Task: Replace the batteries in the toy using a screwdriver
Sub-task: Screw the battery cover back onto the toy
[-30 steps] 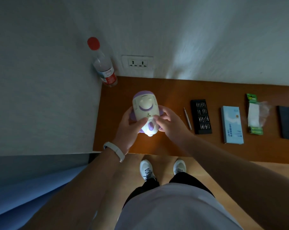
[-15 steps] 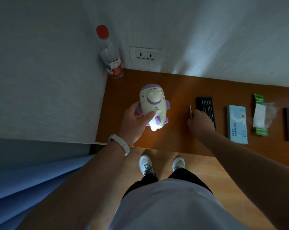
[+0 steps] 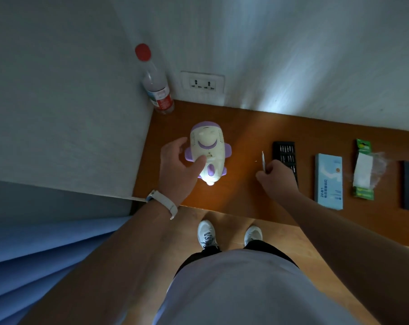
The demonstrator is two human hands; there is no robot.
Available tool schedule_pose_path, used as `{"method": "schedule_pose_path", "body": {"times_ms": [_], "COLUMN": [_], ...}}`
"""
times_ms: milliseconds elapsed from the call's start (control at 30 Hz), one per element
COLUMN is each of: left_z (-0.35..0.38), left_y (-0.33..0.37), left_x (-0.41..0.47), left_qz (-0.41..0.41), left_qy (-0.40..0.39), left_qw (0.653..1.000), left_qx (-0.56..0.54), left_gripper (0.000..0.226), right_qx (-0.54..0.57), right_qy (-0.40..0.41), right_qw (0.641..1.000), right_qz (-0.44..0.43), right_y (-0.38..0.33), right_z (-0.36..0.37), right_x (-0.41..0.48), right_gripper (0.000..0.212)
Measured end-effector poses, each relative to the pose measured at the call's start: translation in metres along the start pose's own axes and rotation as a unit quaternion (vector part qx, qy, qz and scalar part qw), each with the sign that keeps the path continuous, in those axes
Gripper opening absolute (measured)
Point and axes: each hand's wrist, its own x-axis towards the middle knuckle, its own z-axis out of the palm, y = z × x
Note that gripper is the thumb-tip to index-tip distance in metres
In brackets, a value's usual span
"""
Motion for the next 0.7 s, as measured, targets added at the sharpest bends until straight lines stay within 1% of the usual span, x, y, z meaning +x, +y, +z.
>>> {"method": "schedule_pose_path", "body": {"times_ms": [100, 167, 233, 300, 333, 400, 500, 633, 700], "left_z": [0.000, 0.005, 0.015, 0.032, 0.042, 0.064, 0.098, 0.134, 0.147], "left_y": [0.021, 0.037, 0.053, 0.068, 0.075, 0.083, 0.081, 0.060, 0.046], "left_x": [-0.008, -0.015, -0.026, -0.037, -0.042, -0.047, -0.046, -0.027, -0.015], "left_qz": [0.073, 0.112, 0.149, 0.179, 0.184, 0.169, 0.117, 0.017, -0.042], "left_qy": [0.066, 0.085, 0.073, 0.038, 0.013, -0.037, -0.077, -0.118, -0.127], "left_qw": [0.995, 0.989, 0.986, 0.983, 0.983, 0.985, 0.989, 0.987, 0.980], "left_qx": [0.032, 0.043, 0.034, 0.027, 0.025, 0.028, 0.048, 0.112, 0.146], "left_gripper": [0.043, 0.041, 0.033, 0.023, 0.022, 0.019, 0.015, 0.009, 0.011], "right_qx": [0.030, 0.039, 0.045, 0.054, 0.056, 0.055, 0.058, 0.081, 0.091], "right_qy": [-0.005, -0.007, -0.002, 0.002, 0.002, -0.003, -0.007, -0.008, -0.010], "right_qw": [0.999, 0.998, 0.998, 0.997, 0.996, 0.995, 0.991, 0.985, 0.984], "right_qz": [-0.021, -0.037, -0.048, -0.058, -0.065, -0.080, -0.119, -0.150, -0.153], "right_y": [0.003, 0.005, 0.008, 0.011, 0.013, 0.019, 0.029, 0.042, 0.050], "right_z": [-0.012, -0.022, -0.035, -0.049, -0.056, -0.070, -0.089, -0.110, -0.117], "right_x": [-0.009, -0.014, -0.017, -0.021, -0.022, -0.026, -0.031, -0.038, -0.039], "right_gripper": [0.010, 0.008, 0.009, 0.014, 0.014, 0.011, 0.011, 0.012, 0.010]}}
